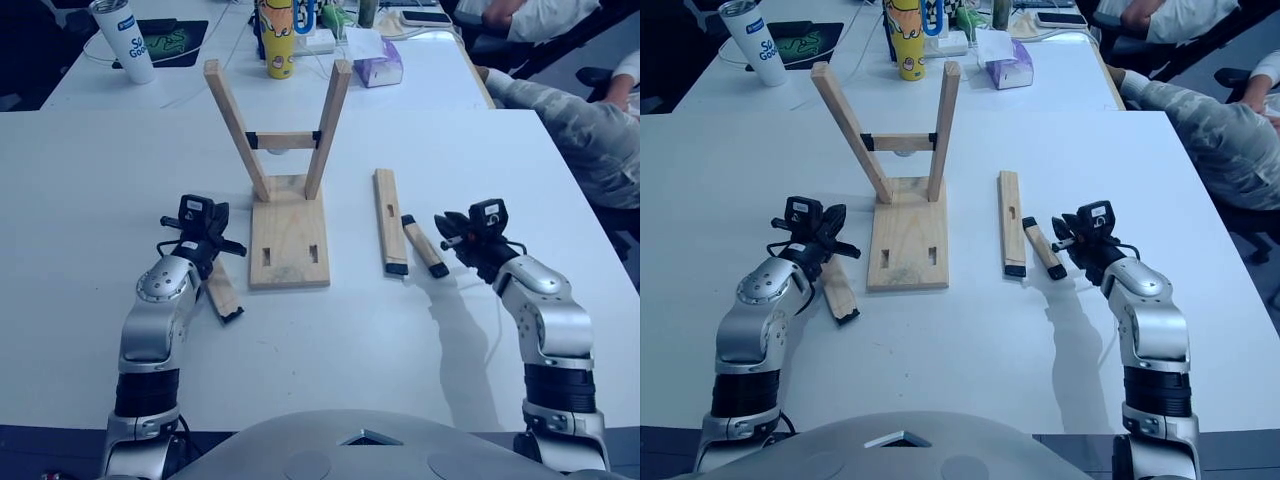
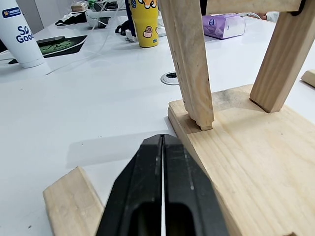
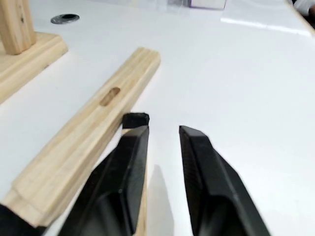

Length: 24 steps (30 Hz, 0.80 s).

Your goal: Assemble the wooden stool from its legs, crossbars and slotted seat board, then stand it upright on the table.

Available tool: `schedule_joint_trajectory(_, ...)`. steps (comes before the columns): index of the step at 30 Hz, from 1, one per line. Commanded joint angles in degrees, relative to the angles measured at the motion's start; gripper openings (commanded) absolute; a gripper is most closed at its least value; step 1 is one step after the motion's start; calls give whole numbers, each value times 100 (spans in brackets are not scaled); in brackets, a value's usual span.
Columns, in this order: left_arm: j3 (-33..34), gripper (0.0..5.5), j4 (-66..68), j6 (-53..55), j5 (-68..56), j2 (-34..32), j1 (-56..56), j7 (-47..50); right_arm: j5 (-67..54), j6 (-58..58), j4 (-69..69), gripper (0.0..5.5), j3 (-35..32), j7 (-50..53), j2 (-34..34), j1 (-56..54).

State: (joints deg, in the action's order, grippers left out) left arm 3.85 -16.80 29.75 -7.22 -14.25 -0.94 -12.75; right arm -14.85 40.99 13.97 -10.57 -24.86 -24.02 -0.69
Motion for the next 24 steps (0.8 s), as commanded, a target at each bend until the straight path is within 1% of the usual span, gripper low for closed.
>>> schedule_joint_trajectory(1,58,0,-162,61,-31,141,156,165,-188,479,258,183,-6,33,-58,73)
schedule_joint_trajectory(6,48,0,-273,66,-34,228,279,248,-279,1099,326,248,10,98,-159,180)
schedule_joint_trajectory(8,37,0,-306,77,-37,258,298,268,-288,1215,366,261,113,23,-231,295)
schedule_joint_trajectory(14,3,0,-382,85,-24,379,354,379,-292,1328,163,261,190,11,-256,253)
schedule_joint_trajectory(18,17,0,-400,99,-28,401,348,416,-441,935,114,261,176,-213,-191,184)
schedule_joint_trajectory(24,34,0,-446,163,-42,375,352,402,-290,637,66,261,479,-444,-411,251)
